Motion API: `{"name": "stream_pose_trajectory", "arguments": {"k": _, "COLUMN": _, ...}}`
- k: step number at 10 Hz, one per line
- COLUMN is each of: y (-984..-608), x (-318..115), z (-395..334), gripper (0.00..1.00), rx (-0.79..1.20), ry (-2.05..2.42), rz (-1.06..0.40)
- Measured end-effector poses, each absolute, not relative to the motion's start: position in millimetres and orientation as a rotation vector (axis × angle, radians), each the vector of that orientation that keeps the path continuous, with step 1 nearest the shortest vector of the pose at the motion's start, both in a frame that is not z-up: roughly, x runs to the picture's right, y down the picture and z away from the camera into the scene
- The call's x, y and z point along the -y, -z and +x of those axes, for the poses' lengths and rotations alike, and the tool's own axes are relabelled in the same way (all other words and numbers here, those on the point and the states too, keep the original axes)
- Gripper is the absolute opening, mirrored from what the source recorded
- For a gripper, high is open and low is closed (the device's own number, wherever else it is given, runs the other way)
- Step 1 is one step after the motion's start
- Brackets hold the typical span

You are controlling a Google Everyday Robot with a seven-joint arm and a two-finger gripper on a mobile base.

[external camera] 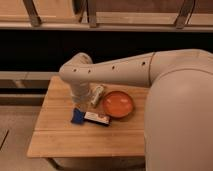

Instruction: Push the ceramic bowl across the table

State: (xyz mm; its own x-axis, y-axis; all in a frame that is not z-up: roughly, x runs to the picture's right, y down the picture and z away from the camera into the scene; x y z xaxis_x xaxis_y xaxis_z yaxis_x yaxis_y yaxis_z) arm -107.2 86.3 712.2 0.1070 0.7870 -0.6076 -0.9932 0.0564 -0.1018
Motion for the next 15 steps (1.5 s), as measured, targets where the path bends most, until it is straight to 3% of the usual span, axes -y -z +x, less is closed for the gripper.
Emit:
{"name": "stream_pose_trajectory", "arguments": {"k": 4, "y": -740, "x": -53, "z": -71, "gripper": 0.00, "rx": -0.379, "ry": -1.350, "rz": -0.505}}
{"name": "stream_pose_trajectory", "arguments": {"k": 8, "y": -741, "x": -52, "z": -68, "gripper": 0.00, "rx": -0.380, "ry": -1.347, "rz": -0.504}}
{"name": "stream_pose_trajectory", "arguments": {"k": 15, "y": -819, "x": -96, "z": 3, "gripper": 0.00, "rx": -0.422, "ry": -1.480, "rz": -0.643}}
